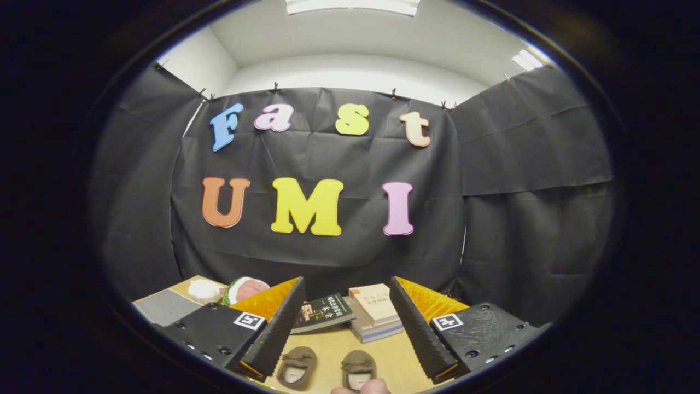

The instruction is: Open the storage box then place both shoes into the box .Put the left shoe in first, then the right shoe, with the right side of both shoes facing outward in a uniform manner.

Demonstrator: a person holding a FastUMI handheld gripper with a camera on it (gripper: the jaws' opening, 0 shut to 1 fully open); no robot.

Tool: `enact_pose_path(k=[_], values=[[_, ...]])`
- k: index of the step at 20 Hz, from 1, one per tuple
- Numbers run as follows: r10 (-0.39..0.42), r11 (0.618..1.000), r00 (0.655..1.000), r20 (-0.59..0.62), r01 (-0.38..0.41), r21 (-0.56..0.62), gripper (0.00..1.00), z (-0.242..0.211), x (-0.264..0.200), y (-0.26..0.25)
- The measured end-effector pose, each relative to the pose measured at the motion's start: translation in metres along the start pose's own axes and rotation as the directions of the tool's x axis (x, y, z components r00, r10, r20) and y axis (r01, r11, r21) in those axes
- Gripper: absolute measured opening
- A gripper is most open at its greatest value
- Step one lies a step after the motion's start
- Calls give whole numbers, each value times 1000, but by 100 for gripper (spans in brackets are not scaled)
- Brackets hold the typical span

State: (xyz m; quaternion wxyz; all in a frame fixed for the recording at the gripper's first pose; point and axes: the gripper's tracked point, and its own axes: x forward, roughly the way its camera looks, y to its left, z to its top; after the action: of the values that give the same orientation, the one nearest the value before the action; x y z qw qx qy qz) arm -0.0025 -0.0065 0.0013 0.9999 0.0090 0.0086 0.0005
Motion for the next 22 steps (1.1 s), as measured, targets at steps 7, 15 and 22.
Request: enact_pose_path(k=[7,15,22], values=[[73,997,997,-38,-73,22,95,-16,7,34],[263,960,953,-147,-243,142,95,-81,3,143],[418,896,872,-255,-349,275,95,-157,-4,238]])
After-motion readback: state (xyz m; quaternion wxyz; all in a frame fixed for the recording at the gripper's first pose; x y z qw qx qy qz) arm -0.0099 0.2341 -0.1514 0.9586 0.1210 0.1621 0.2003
